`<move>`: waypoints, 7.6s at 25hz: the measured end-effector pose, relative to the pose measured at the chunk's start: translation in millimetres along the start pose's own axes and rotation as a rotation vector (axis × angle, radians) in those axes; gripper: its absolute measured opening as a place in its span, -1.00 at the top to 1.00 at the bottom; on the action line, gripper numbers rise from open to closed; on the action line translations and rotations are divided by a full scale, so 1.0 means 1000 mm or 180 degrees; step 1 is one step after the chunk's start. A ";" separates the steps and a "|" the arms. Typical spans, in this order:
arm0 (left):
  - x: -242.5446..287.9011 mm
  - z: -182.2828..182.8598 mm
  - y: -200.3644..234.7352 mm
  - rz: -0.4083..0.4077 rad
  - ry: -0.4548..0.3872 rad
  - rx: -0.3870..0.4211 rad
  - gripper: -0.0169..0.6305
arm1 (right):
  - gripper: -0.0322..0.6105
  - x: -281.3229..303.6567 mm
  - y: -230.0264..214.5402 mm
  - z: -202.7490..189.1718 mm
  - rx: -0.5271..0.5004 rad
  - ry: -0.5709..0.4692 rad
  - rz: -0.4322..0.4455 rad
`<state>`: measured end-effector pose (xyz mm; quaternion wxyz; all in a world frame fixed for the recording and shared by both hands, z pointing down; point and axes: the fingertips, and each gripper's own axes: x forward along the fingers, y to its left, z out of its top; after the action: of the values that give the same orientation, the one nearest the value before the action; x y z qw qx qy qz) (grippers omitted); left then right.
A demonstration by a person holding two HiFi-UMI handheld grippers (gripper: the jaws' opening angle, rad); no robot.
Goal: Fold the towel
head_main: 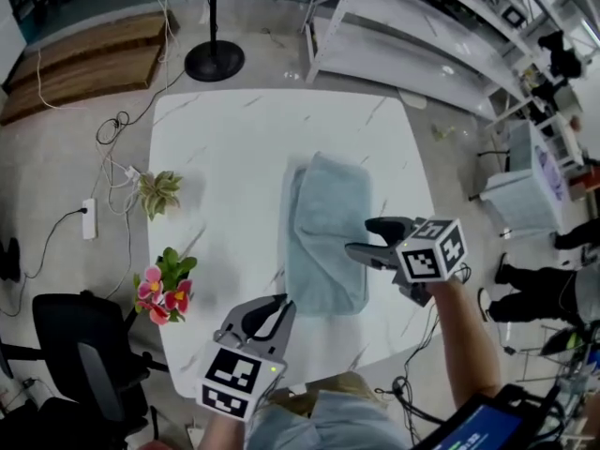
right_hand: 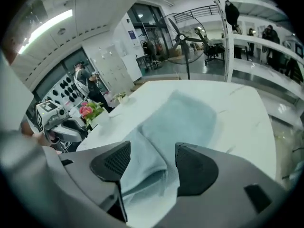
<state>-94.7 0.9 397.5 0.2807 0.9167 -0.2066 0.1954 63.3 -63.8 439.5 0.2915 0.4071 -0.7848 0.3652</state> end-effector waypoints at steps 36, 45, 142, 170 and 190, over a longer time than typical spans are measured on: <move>-0.064 -0.088 -0.015 0.0794 -0.0159 -0.0560 0.83 | 0.70 0.095 0.148 -0.074 -0.1704 0.0379 0.0226; -0.058 -0.068 -0.029 0.0889 -0.0157 -0.0441 0.83 | 0.25 0.057 0.194 -0.065 -0.1916 -0.0002 0.0800; -0.012 -0.063 0.024 0.1816 -0.0089 -0.0829 0.75 | 0.51 0.028 0.051 0.134 -0.2216 -0.0639 0.1180; 0.047 -0.047 -0.034 0.1141 0.0376 0.0347 0.85 | 0.70 -0.011 0.066 0.021 -0.1974 -0.0521 0.1265; 0.110 -0.093 -0.052 0.0108 0.1089 0.0317 0.82 | 0.85 0.133 0.000 0.156 -0.1525 -0.0329 0.1025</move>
<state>0.2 65.8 498.6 0.2626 0.8792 -0.1613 0.3633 -28.0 -247.4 452.0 0.2773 0.2149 -0.9170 0.1898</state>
